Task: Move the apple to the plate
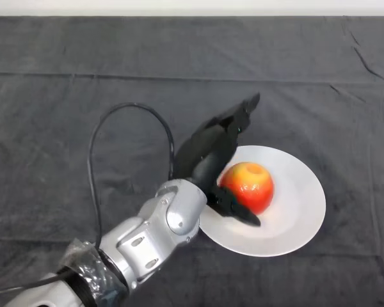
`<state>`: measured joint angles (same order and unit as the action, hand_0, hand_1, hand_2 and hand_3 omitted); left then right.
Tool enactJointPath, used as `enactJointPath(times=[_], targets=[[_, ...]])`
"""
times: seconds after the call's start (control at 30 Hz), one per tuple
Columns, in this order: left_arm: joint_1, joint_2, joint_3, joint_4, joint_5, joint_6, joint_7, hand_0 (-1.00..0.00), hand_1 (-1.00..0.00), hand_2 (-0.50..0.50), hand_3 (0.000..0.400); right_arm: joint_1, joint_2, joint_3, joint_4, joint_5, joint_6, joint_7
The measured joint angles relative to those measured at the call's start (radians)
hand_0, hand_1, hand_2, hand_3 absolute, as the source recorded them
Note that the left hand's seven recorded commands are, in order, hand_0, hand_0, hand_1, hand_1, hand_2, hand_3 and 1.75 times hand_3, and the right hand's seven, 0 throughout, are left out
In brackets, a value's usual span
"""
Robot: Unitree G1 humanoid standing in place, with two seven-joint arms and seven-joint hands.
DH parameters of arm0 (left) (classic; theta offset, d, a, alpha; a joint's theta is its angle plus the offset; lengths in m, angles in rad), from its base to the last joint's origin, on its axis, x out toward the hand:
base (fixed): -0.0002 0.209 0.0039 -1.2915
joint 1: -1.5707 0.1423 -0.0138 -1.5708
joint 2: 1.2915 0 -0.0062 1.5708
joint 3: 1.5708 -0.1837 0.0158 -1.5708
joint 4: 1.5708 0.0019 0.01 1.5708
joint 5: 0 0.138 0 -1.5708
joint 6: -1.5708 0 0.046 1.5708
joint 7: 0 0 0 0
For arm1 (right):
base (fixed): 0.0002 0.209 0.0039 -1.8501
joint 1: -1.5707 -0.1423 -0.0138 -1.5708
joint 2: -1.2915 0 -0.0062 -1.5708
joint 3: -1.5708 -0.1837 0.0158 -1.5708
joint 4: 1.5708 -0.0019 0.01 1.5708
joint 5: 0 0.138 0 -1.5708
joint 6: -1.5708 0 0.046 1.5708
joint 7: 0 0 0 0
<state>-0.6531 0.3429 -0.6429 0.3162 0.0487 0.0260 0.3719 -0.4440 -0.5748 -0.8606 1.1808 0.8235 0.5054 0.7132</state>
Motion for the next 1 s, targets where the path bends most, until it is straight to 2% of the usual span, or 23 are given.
enactJointPath(times=[0.2, 0.4, 0.73, 1.0], targets=[[0.01, 0.07, 0.128, -0.028, -0.033, -0.024, -0.016, 0.0, 0.0, 0.0, 0.0, 0.0, 0.0, 0.0, 0.0, 0.0, 0.0, 0.0], [0.015, 0.103, 0.257, -0.044, -0.046, -0.07, -0.016, 0.0, 0.0, 0.0, 0.0, 0.0, 0.0, 0.0, 0.0, 0.0, 0.0, 0.0], [0.052, 0.148, 0.437, -0.044, -0.053, -0.1, 0.021, 0.0, 0.0, 0.0, 0.0, 0.0, 0.0, 0.0, 0.0, 0.0, 0.0, 0.0], [0.053, 0.179, 0.531, -0.044, -0.054, -0.131, 0.049, 0.0, 0.0, 0.0, 0.0, 0.0, 0.0, 0.0, 0.0, 0.0, 0.0, 0.0]])
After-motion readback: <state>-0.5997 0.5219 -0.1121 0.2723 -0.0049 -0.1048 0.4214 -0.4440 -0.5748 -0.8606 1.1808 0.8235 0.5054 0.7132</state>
